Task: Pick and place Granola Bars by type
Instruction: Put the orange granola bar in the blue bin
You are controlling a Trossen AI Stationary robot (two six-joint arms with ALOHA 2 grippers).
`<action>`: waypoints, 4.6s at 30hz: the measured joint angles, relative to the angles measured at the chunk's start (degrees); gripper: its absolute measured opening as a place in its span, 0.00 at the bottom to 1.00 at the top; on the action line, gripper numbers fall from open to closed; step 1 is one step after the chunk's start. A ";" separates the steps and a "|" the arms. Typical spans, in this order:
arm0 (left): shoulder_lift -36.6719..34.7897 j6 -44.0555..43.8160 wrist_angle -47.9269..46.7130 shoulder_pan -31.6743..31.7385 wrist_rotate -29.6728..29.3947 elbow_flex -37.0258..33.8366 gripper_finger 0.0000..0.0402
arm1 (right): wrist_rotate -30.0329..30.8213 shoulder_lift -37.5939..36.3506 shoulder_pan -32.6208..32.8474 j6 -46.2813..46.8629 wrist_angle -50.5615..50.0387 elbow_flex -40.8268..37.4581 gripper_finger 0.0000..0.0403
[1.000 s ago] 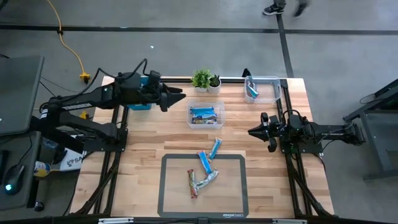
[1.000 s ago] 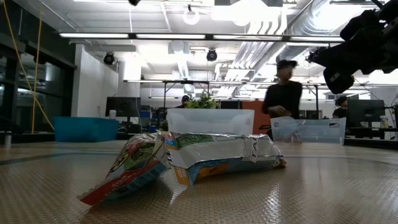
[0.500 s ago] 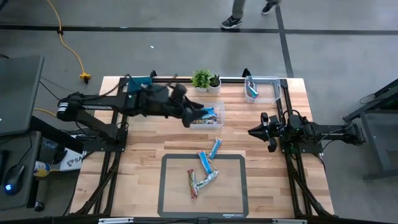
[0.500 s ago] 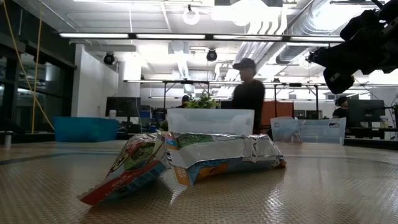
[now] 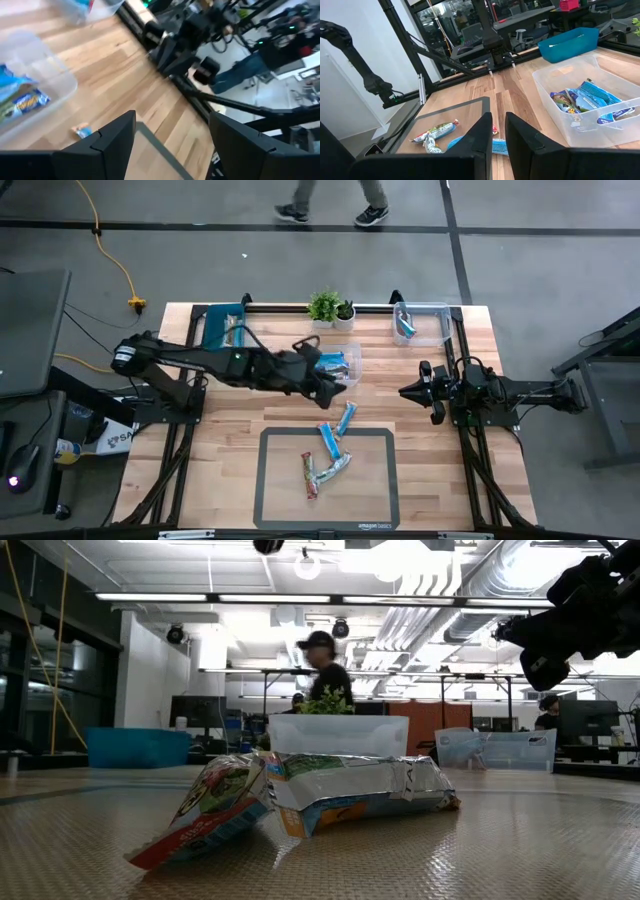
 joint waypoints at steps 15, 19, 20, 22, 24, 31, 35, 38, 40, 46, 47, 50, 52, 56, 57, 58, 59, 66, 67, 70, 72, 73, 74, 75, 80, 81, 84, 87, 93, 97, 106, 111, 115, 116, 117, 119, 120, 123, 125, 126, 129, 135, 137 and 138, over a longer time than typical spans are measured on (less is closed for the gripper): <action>11.18 -8.25 -2.42 -0.92 0.39 -0.02 0.62 | 0.00 0.00 -0.01 0.00 0.02 -0.01 0.09; 14.07 -9.16 -2.26 -0.88 0.74 -0.02 0.62 | 0.00 0.00 -0.01 0.00 0.00 0.01 0.09; 14.74 -9.21 -2.39 -0.88 0.81 -0.03 0.62 | 0.00 0.00 0.01 0.00 0.02 0.01 0.09; 15.89 -9.27 -2.34 -0.85 0.81 -0.04 0.62 | 0.00 0.00 0.00 0.00 0.00 -0.01 0.09; 16.93 -9.27 -2.25 -0.85 0.81 -0.04 0.62 | 0.00 0.00 -0.01 0.00 0.00 -0.01 0.09; 20.68 -7.94 -2.23 -0.83 0.76 -0.04 0.62 | 0.00 0.00 0.00 0.00 0.01 0.00 0.10; 22.86 -7.83 -2.39 -0.83 0.54 -0.04 0.62 | 0.00 0.00 -0.01 0.00 0.00 0.01 0.09; 23.82 -7.34 -2.15 -0.83 0.52 -0.04 0.62 | 0.00 0.00 0.01 0.00 0.02 0.01 0.09; 24.79 -6.08 -2.11 -0.83 0.52 -0.04 0.62 | 0.00 0.00 0.01 0.00 0.01 -0.01 0.09; 27.45 -4.80 -1.74 -0.83 1.18 -0.07 0.62 | 0.00 0.00 0.00 0.00 0.02 0.00 0.09; 27.74 -4.75 -1.73 -0.83 1.74 -0.07 0.62 | 0.00 0.00 0.00 0.00 0.01 0.00 0.09; 28.81 -3.99 -0.98 -0.83 3.48 -0.07 0.62 | 0.00 0.00 0.00 0.00 0.02 -0.01 0.09; 28.83 -3.20 -0.76 -0.83 3.70 -0.11 0.62 | 0.00 0.00 0.01 0.00 0.02 -0.01 0.09; 28.74 -2.41 -0.66 -0.83 2.74 -0.07 0.62 | 0.02 0.00 0.01 0.00 0.02 -0.01 0.10; 28.74 -1.92 -0.62 -0.81 2.56 -0.07 0.62 | 0.00 0.00 -0.01 0.00 0.02 0.01 0.10; 28.74 -1.69 -0.36 -0.68 2.51 -0.07 0.62 | 0.00 0.00 0.00 0.00 0.02 -0.01 0.10; 28.74 -1.60 -0.22 -0.51 2.64 -0.07 0.62 | 0.00 0.00 -0.01 0.00 0.02 -0.01 0.10; 28.72 -0.30 -0.43 -0.48 3.33 -0.07 0.62 | 0.00 0.00 0.00 0.00 0.02 -0.01 0.09; 28.72 -0.29 -0.43 -0.48 3.22 -0.07 0.62 | 0.01 0.00 0.00 0.00 0.02 0.00 0.09; 28.72 -0.27 -0.39 -0.48 3.18 -0.07 0.62 | 0.00 0.00 -0.01 0.00 0.02 -0.01 0.09; 28.72 -0.27 -0.42 -0.48 3.40 -0.07 0.62 | 0.00 0.00 -0.01 0.00 0.02 0.00 0.09; 28.72 -0.27 -0.39 -0.48 3.57 -0.07 0.62 | 0.00 0.00 0.01 0.00 0.02 0.01 0.09; 28.72 -0.28 -0.39 -0.48 3.60 -0.07 0.62 | 0.00 0.00 -0.01 0.00 0.02 -0.01 0.09; 28.72 -0.27 -0.42 -0.48 3.59 -0.07 0.62 | 0.01 0.00 0.00 0.00 0.02 -0.01 0.09; 28.72 0.89 -0.44 -0.50 3.65 -0.07 0.62 | 0.01 0.00 -0.01 0.00 0.02 0.01 0.09; 28.72 1.14 -0.42 -0.50 3.65 -0.07 0.62 | 0.00 0.00 0.01 0.00 0.02 -0.01 0.09; 29.72 1.20 0.97 -0.50 3.88 -0.02 0.62 | 0.00 0.00 -0.01 0.00 0.02 0.00 0.10; 30.67 1.19 1.12 -0.49 5.32 -0.19 0.62 | 0.02 0.00 0.00 0.00 0.00 0.00 0.10; 32.15 1.07 1.85 -0.50 5.34 0.02 0.62 | 0.02 -0.01 0.01 -0.02 -0.05 -0.01 0.10; 32.59 1.18 1.09 -0.48 6.21 -0.09 0.62 | 0.04 0.18 0.00 -0.01 -0.13 0.00 0.10; 33.71 1.22 2.26 -0.50 7.77 0.02 0.62 | 0.02 0.44 0.00 0.00 -0.07 0.01 0.10; 33.73 1.22 2.07 -0.47 7.87 0.00 0.57 | 0.00 0.39 -0.01 -0.01 0.00 0.01 0.10; 33.75 1.22 1.65 -0.46 8.23 -0.02 0.47 | 0.02 0.42 0.01 0.00 -0.04 0.01 0.10; 33.77 1.21 1.65 -0.45 8.22 -0.04 0.44 | 0.02 0.42 0.01 -0.02 -0.04 0.01 0.10; 33.80 1.22 1.81 -0.44 8.31 -0.04 0.41 | 0.01 0.42 0.00 -0.01 -0.04 -0.01 0.10; 33.84 1.20 2.09 -0.44 8.66 -0.04 0.35 | 0.02 0.42 0.00 0.00 -0.03 0.00 0.11; 33.85 1.18 2.27 -0.44 9.04 -0.04 0.32 | 0.02 0.42 0.01 0.00 -0.04 -0.01 0.11; 33.88 1.18 2.83 -0.44 9.99 -0.04 0.25 | 0.02 0.42 -0.01 -0.02 -0.02 -0.01 0.11; 33.88 1.20 3.28 -0.44 10.66 -0.07 0.22 | 0.02 0.42 0.01 0.00 -0.02 -0.01 0.10; 33.88 1.20 3.66 -0.44 10.92 -0.11 0.21 | 0.02 0.42 0.00 0.00 -0.02 0.00 0.10; 33.53 1.19 5.09 -0.47 11.96 -0.20 0.20 | 0.01 0.42 0.01 -0.01 -0.02 -0.01 0.11; 32.44 6.28 6.63 -0.53 12.97 3.55 0.20 | 0.00 0.44 -0.01 0.00 0.02 0.00 0.10; 32.37 9.51 6.19 -0.51 14.25 6.06 0.20 | 0.02 0.42 0.01 0.00 -0.10 0.01 0.10; 32.39 11.43 6.14 -0.50 15.32 7.60 0.20 | 0.02 0.42 0.00 0.00 -0.09 0.00 0.10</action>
